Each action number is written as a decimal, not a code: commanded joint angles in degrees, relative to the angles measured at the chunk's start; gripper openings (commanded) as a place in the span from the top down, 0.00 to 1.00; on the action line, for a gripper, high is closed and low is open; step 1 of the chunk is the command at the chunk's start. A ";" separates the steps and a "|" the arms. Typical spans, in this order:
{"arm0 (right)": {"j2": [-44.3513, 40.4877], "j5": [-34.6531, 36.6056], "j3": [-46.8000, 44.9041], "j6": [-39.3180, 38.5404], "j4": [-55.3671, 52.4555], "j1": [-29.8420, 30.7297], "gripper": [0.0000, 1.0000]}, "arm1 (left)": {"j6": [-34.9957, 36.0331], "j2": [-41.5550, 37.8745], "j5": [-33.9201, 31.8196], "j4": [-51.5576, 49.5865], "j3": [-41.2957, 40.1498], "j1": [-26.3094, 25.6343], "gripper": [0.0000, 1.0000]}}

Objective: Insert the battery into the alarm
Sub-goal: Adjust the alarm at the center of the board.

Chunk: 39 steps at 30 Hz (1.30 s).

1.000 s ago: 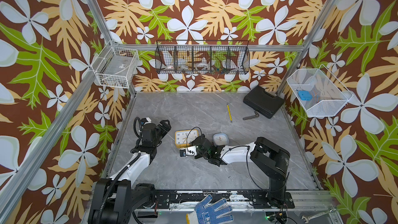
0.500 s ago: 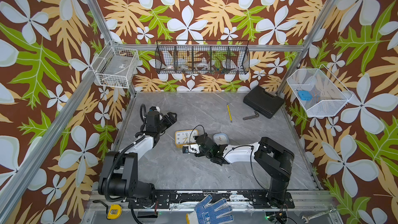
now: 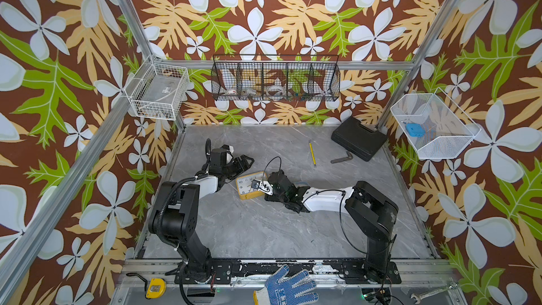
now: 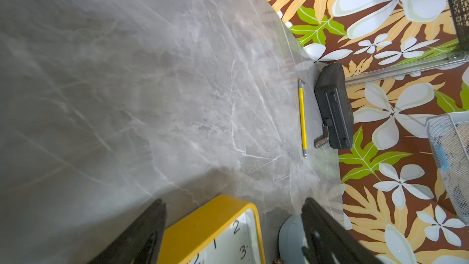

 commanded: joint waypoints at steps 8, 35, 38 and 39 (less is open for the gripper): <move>5.10 -4.28 7.54 4.35 -6.26 -3.60 0.18 | -0.22 -4.03 1.88 2.96 -6.54 0.06 0.16; 2.18 -10.01 12.10 12.43 -16.88 -9.26 0.18 | 9.53 -11.36 -8.54 -15.29 0.80 4.83 0.13; 0.56 -9.96 9.55 12.16 -16.55 -7.57 0.17 | 11.39 -8.77 -8.89 -16.08 1.09 4.77 0.13; 0.55 -9.70 9.23 12.17 -16.47 -6.73 0.17 | 11.50 -7.97 -8.15 -15.92 0.94 4.83 0.13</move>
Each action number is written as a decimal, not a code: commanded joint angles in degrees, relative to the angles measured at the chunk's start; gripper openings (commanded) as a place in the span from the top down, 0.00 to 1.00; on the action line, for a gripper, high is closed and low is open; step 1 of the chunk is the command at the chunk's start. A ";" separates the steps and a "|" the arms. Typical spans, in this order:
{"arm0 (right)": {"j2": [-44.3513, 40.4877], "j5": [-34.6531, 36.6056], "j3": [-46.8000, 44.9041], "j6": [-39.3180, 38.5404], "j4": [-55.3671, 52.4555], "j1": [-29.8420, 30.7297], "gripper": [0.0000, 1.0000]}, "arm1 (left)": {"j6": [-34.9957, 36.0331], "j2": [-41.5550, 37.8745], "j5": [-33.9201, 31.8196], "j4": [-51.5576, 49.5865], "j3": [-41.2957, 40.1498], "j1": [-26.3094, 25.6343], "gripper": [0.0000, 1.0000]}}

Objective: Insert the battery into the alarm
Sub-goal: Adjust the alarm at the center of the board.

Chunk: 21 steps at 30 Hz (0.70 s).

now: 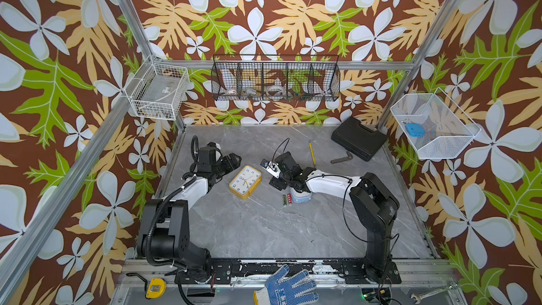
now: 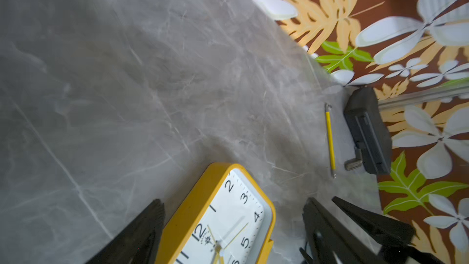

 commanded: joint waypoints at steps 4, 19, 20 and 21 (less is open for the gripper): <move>1.13 -1.31 -0.19 3.33 0.70 2.38 0.17 | 2.06 2.04 1.14 -0.28 -1.95 0.02 0.13; 6.67 -6.03 6.45 11.19 -0.27 -1.08 0.17 | -10.68 -0.85 9.41 15.64 -13.67 -4.56 0.13; 6.50 -7.21 6.47 12.51 -0.27 -2.20 0.17 | -13.62 -1.48 9.64 18.51 -15.43 -5.26 0.13; 6.39 -8.17 6.76 13.85 -0.27 -3.32 0.17 | -15.78 -1.73 9.91 21.53 -16.87 -6.07 0.13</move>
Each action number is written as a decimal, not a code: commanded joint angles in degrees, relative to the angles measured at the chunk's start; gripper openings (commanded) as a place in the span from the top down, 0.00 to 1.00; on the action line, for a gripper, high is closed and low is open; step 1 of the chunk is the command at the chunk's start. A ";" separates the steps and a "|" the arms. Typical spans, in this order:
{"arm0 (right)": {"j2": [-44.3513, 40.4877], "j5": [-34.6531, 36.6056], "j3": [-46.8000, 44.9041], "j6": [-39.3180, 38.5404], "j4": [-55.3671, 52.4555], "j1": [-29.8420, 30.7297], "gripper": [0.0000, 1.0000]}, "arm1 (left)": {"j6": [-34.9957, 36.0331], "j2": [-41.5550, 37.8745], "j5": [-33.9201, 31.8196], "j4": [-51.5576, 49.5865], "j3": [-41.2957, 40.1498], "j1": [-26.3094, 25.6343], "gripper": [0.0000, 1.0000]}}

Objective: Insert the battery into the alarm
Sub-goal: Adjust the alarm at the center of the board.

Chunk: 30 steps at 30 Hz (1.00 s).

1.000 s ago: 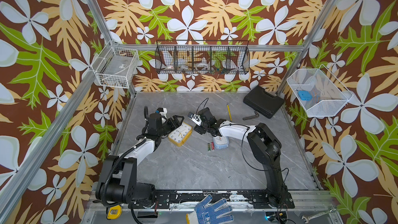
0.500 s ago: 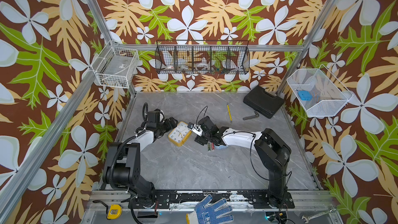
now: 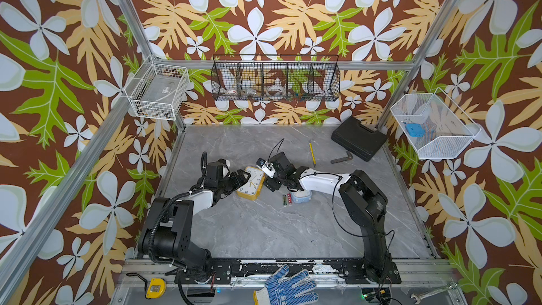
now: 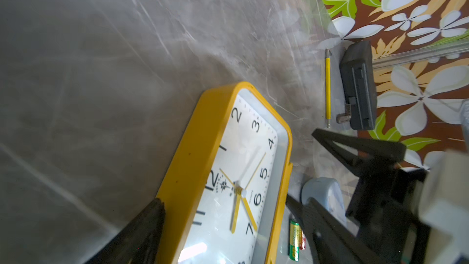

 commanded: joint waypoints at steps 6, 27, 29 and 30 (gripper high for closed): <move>-0.02 -7.23 2.98 7.38 -1.61 -5.41 0.18 | -11.10 -2.18 1.76 12.55 -4.04 -4.43 0.15; 0.73 -34.56 2.00 24.21 -5.52 -9.91 0.66 | 6.36 4.75 -13.51 -26.66 15.34 -4.11 0.82; 1.64 -34.41 2.81 24.15 -6.18 -9.58 0.67 | 6.81 6.10 -13.90 -27.68 16.14 -4.09 0.84; 2.02 -34.06 3.19 24.06 -6.60 -9.51 0.68 | 7.04 6.58 -14.15 -28.14 16.52 -4.16 0.85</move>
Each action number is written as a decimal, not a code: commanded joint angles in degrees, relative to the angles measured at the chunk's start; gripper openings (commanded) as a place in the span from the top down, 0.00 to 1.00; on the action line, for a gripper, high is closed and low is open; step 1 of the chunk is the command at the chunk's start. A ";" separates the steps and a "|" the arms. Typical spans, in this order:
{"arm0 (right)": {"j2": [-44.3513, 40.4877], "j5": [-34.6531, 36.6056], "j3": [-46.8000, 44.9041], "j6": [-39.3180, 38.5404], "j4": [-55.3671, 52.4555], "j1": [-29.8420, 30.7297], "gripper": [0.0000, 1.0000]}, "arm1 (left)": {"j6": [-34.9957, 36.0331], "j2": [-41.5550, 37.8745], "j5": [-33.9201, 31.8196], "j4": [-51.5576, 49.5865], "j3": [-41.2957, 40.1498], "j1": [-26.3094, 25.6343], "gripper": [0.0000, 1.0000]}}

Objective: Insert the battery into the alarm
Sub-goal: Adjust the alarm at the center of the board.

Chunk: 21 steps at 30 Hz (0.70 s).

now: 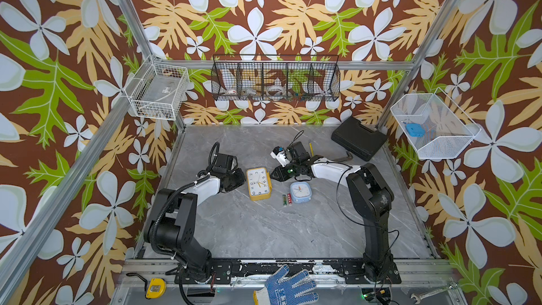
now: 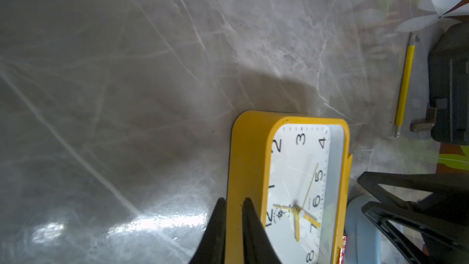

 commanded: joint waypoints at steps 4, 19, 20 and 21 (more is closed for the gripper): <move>0.62 2.94 0.80 0.60 -1.66 0.41 0.74 | 2.40 2.77 -1.10 -3.79 2.35 0.02 0.87; 1.95 10.48 2.69 -1.63 -3.71 0.88 0.80 | 3.29 5.58 0.91 -4.89 4.05 0.00 0.93; 2.62 10.48 3.36 -1.93 -4.17 1.14 0.80 | 3.44 5.70 1.04 -5.09 4.22 -0.07 0.94; 3.18 10.35 4.11 -2.11 -4.65 1.40 0.80 | 3.45 5.85 1.09 -5.23 4.31 -0.23 0.94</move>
